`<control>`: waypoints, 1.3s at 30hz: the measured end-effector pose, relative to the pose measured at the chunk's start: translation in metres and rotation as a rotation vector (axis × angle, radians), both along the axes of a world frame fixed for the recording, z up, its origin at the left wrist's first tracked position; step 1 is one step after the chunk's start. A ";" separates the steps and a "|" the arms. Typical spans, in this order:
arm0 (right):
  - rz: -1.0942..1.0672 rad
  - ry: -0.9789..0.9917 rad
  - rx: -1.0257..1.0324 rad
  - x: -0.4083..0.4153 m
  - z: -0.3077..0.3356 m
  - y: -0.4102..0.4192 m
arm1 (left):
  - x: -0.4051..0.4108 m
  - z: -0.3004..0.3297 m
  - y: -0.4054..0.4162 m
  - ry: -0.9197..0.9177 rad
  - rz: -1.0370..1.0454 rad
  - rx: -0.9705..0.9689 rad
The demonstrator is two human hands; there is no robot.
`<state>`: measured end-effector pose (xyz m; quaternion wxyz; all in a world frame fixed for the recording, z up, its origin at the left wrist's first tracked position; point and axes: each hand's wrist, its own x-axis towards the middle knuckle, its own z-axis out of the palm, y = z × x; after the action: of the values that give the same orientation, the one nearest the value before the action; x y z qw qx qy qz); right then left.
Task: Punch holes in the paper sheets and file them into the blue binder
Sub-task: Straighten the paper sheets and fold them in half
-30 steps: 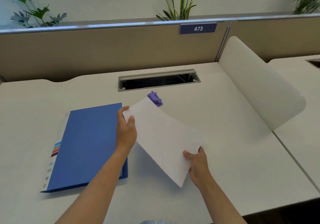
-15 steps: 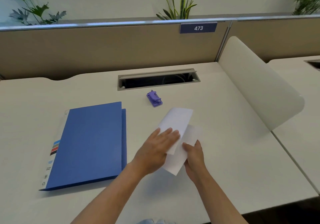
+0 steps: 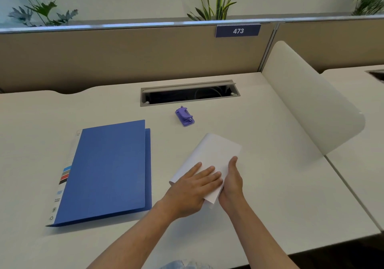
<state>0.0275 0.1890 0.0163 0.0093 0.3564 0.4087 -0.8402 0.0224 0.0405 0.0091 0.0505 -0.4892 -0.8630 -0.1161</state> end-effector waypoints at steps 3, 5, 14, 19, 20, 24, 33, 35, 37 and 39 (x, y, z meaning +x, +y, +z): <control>0.066 0.045 0.140 -0.001 -0.001 -0.002 | 0.002 -0.001 0.000 0.000 -0.001 -0.011; 0.098 0.046 0.225 -0.002 -0.003 -0.002 | 0.005 -0.001 0.001 -0.027 0.003 -0.004; 0.356 0.345 0.458 -0.004 0.003 0.021 | 0.007 0.009 -0.007 -0.094 0.470 0.642; 0.467 0.453 0.548 -0.004 0.010 0.024 | -0.011 0.023 -0.013 -0.929 0.699 1.090; 0.480 0.458 0.567 -0.005 0.009 0.024 | -0.013 0.022 -0.015 -0.944 0.670 1.066; 0.487 0.476 0.668 -0.007 0.004 0.023 | -0.011 0.019 -0.013 -0.856 0.671 1.053; 0.446 0.415 0.699 0.004 -0.024 0.013 | -0.005 -0.004 -0.006 -0.861 0.748 1.046; 0.425 0.404 0.700 0.004 -0.027 0.010 | -0.005 -0.004 -0.004 -0.862 0.757 1.045; 0.403 0.402 0.705 0.003 -0.028 0.007 | -0.007 -0.005 -0.004 -0.856 0.760 1.039; 0.377 0.409 0.707 0.003 -0.028 0.004 | -0.008 -0.006 -0.005 -0.853 0.759 1.033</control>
<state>0.0306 0.1932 -0.0115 -0.0410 0.0838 0.7217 -0.6859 0.0139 0.0356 0.0035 -0.0282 0.0130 -0.7528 -0.6575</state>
